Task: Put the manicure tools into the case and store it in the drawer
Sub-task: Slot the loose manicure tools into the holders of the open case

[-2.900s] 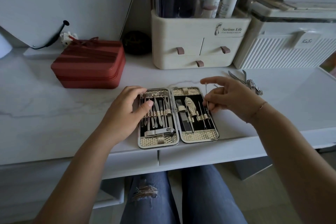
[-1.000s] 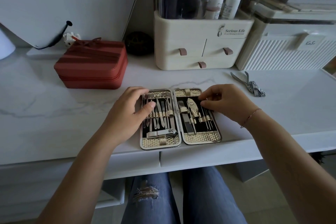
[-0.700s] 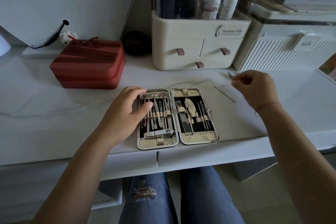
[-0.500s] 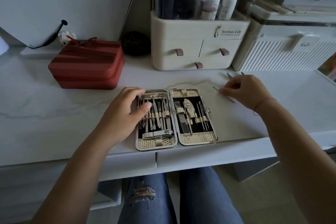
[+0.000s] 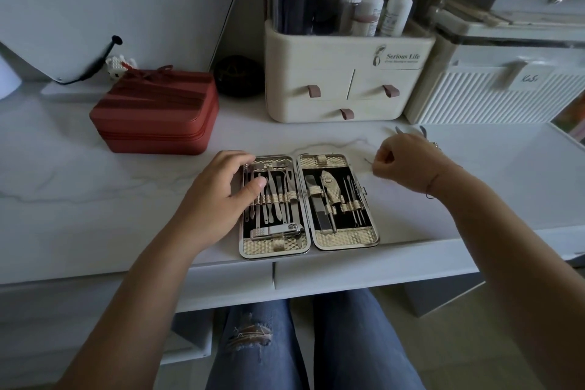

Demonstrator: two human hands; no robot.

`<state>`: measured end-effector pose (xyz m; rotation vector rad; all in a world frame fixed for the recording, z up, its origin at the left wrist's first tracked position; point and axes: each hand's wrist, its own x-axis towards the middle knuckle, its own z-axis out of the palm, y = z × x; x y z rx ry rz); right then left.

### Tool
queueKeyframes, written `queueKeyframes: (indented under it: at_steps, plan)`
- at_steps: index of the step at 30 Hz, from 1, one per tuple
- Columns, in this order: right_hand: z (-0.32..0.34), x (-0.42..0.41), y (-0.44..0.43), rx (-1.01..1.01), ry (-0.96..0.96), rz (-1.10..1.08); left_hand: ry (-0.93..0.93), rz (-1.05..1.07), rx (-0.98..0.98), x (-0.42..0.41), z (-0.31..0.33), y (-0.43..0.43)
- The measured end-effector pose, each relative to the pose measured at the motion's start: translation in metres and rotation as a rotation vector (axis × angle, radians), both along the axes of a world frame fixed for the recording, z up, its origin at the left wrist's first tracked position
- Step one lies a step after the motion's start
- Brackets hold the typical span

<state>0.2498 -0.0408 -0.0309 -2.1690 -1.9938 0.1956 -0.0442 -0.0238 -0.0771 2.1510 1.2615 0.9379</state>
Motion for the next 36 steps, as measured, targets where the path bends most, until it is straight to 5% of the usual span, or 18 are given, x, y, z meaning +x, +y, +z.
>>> queueKeyframes:
  at_steps: [6,10,18,36]
  plan:
    - [0.007,-0.012,-0.015,0.017,0.796,0.011,0.006,-0.007,-0.004,0.000,0.001,-0.001]
    - [0.002,-0.023,-0.016,-0.024,1.016,0.052,0.009,-0.008,-0.004,0.000,0.001,0.000]
    - [-0.010,-0.029,-0.008,0.138,1.012,-0.053,0.010,-0.011,-0.006,-0.001,0.001,-0.001]
    - [-0.008,-0.030,-0.009,0.087,0.739,0.037,0.006,-0.015,-0.008,0.000,-0.001,0.001]
